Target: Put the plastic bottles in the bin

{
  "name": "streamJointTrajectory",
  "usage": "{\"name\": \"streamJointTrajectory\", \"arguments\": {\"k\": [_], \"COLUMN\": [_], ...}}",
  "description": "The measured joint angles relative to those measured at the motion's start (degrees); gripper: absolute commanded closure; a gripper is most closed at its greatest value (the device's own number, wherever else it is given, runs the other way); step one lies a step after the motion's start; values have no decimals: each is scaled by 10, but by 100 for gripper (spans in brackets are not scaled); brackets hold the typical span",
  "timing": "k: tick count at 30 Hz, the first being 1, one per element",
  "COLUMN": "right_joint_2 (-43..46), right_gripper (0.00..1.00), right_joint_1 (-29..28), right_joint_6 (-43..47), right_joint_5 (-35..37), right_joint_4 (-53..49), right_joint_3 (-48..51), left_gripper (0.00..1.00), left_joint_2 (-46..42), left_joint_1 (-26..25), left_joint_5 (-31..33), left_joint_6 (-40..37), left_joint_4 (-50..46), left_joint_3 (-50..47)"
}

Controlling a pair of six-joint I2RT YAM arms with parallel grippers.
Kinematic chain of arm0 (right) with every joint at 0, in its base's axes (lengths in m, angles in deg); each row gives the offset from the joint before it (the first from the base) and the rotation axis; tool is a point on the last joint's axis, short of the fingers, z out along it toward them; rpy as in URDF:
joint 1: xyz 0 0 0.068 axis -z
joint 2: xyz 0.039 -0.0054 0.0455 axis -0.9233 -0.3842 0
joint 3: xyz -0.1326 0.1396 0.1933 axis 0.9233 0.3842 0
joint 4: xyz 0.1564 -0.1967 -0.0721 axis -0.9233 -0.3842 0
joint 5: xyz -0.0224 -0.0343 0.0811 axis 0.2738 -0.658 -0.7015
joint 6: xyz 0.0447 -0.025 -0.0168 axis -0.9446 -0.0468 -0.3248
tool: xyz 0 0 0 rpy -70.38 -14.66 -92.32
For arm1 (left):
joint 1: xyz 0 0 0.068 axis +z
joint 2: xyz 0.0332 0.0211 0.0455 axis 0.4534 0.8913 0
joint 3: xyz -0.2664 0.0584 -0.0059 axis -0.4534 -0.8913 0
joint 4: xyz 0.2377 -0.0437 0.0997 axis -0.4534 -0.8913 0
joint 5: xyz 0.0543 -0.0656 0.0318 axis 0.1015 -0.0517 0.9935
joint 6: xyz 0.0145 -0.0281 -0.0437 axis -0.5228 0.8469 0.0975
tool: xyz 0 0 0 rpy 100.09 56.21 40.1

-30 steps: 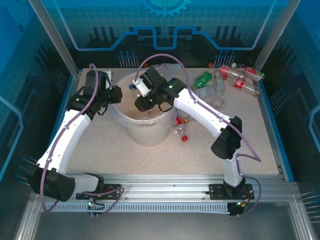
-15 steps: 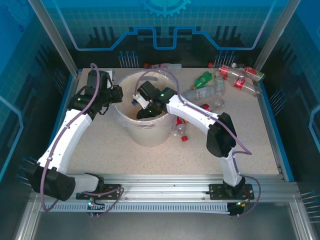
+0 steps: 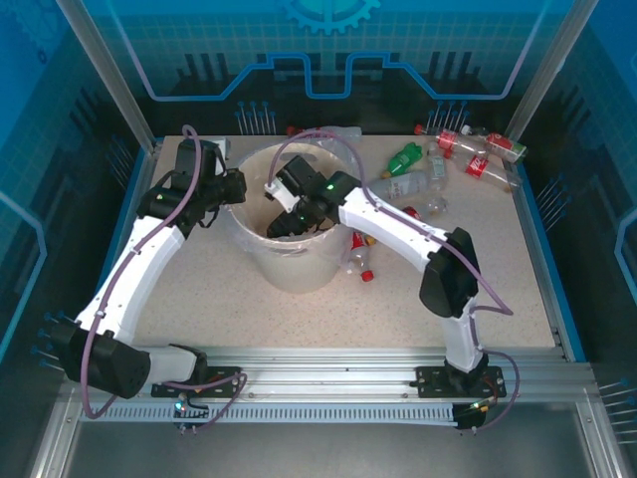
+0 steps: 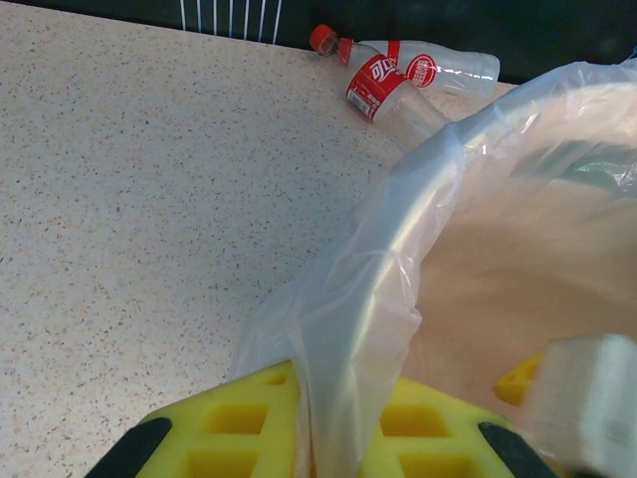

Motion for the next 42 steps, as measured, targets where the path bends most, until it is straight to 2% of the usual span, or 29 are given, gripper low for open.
{"name": "streamJointTrajectory", "arguments": {"k": [4, 14, 17, 20, 26, 29, 36, 42], "right_joint_2": [64, 287, 335, 359, 355, 329, 200, 137], "right_gripper": [6, 5, 7, 6, 0, 0, 0, 0], "right_joint_1": [0, 9, 49, 122, 289, 346, 365, 366], "right_joint_6": [12, 11, -7, -40, -134, -180, -290, -371], "right_joint_5": [11, 47, 60, 73, 84, 86, 100, 106], "right_joint_4": [5, 64, 74, 74, 80, 104, 174, 238], "right_joint_3": [-1, 33, 71, 127, 274, 342, 395, 419], "left_gripper": [84, 85, 85, 85, 85, 85, 85, 84], "left_joint_2": [0, 0, 0, 0, 0, 0, 0, 0], "left_joint_1": [-1, -1, -1, -2, -3, -3, -4, -4], "left_joint_5": [2, 4, 4, 4, 6, 7, 8, 9], "left_joint_6": [0, 0, 0, 0, 0, 0, 0, 0], "left_joint_4": [0, 0, 1, 1, 1, 1, 1, 1], "left_joint_3": [0, 0, 0, 0, 0, 0, 0, 0]}}
